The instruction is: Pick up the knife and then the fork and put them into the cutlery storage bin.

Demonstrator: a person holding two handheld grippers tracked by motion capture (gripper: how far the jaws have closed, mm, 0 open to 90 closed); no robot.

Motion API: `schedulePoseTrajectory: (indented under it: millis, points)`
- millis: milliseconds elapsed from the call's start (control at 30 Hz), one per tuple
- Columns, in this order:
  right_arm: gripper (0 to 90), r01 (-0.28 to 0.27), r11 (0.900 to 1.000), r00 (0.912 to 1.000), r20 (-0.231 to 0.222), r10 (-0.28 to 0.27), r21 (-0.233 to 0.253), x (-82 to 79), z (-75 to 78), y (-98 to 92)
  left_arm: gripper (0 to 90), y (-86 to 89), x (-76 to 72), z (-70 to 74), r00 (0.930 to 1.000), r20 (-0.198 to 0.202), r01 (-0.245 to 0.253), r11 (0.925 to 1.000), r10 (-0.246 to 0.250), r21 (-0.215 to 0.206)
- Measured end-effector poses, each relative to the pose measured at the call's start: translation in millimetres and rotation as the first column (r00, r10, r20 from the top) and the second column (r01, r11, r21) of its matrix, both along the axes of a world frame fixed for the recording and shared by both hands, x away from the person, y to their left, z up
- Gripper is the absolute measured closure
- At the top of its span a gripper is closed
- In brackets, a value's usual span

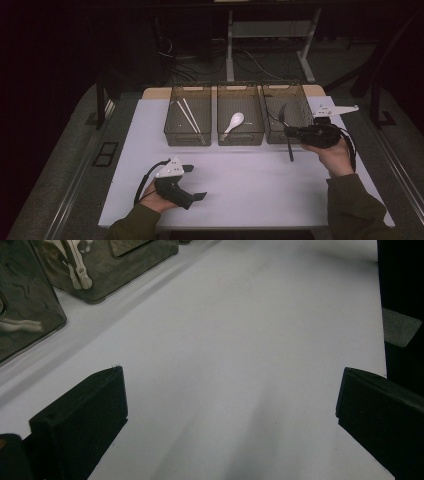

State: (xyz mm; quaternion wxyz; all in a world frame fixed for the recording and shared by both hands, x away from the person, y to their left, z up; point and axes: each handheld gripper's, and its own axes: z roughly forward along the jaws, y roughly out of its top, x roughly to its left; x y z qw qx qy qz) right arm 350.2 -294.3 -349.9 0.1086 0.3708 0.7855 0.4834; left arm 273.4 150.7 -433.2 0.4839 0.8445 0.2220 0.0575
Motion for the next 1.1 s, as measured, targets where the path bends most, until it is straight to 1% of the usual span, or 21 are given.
schedulePoseTrajectory:
  millis: [100, 267, 367, 467, 567, 733, 767, 867, 900, 933, 1000, 1100]
  points:
    - [85.2, 0.037, 0.999, 0.9991, 0.019, -0.038, 0.026, 1.8, 3.3, -8.2, 0.0, -0.3, -0.1, -0.1, 1.0000, 0.000, -0.001, 1.0000, 0.001, 0.000]
    - [85.3, 0.093, 0.994, 0.9939, 0.054, -0.096, 0.054, 4.9, 11.6, -21.6, 0.0, -0.1, 0.1, -0.1, 1.0000, 0.000, -0.004, 1.0000, 0.004, -0.001]
    - [85.2, 0.112, 0.992, 0.9909, 0.068, -0.116, 0.063, 9.4, 18.2, -26.4, 0.0, -0.1, 0.6, -0.6, 1.0000, 0.000, -0.002, 1.0000, 0.002, 0.003]
    - [85.2, 0.142, 0.987, 0.9859, 0.079, -0.148, 0.074, 17.2, 26.7, -30.9, 0.0, -0.2, 0.7, -0.6, 1.0000, 0.001, -0.002, 1.0000, 0.002, 0.003]
    - [85.2, 0.173, 0.984, 0.9800, 0.092, -0.177, 0.052, 28.0, 34.2, -33.8, 0.0, 0.0, -0.2, -0.1, 1.0000, 0.003, -0.004, 1.0000, 0.004, 0.001]
    - [85.2, 0.222, 0.973, 0.9671, 0.113, -0.228, 0.060, 47.4, 41.6, -40.2, 0.0, -0.3, -0.2, -0.3, 1.0000, 0.002, -0.004, 1.0000, 0.004, -0.001]
    - [85.2, 0.229, 0.971, 0.9657, 0.111, -0.235, 0.062, 50.0, 42.6, -40.9, 0.0, -0.3, -0.1, -0.3, 1.0000, 0.002, -0.004, 1.0000, 0.004, 0.001]
    - [85.2, 0.256, 0.965, 0.9579, 0.119, -0.261, 0.059, 62.1, 44.8, -43.1, 0.0, 0.0, -0.1, -0.3, 1.0000, 0.000, -0.007, 1.0000, 0.007, -0.003]
    - [85.2, 0.263, 0.963, 0.9557, 0.122, -0.268, 0.053, 65.7, 44.3, -43.4, 0.0, -0.1, -0.3, -0.3, 1.0000, -0.001, -0.009, 0.9999, 0.009, -0.007]
    - [85.2, 0.265, 0.963, 0.9559, 0.119, -0.269, 0.046, 69.3, 43.3, -43.7, 0.0, 0.0, -0.4, -0.3, 1.0000, -0.001, -0.008, 0.9999, 0.008, -0.007]
    - [85.2, 0.279, 0.960, 0.9535, 0.112, -0.280, 0.027, 75.8, 39.5, -43.8, 0.0, 0.1, -0.3, -0.3, 1.0000, 0.001, -0.006, 1.0000, 0.006, -0.006]
    - [85.2, 0.288, 0.957, 0.9544, 0.087, -0.286, -0.019, 83.7, 30.4, -43.1, 0.0, 0.5, -0.1, 0.0, 1.0000, -0.001, -0.002, 1.0000, 0.002, 0.000]
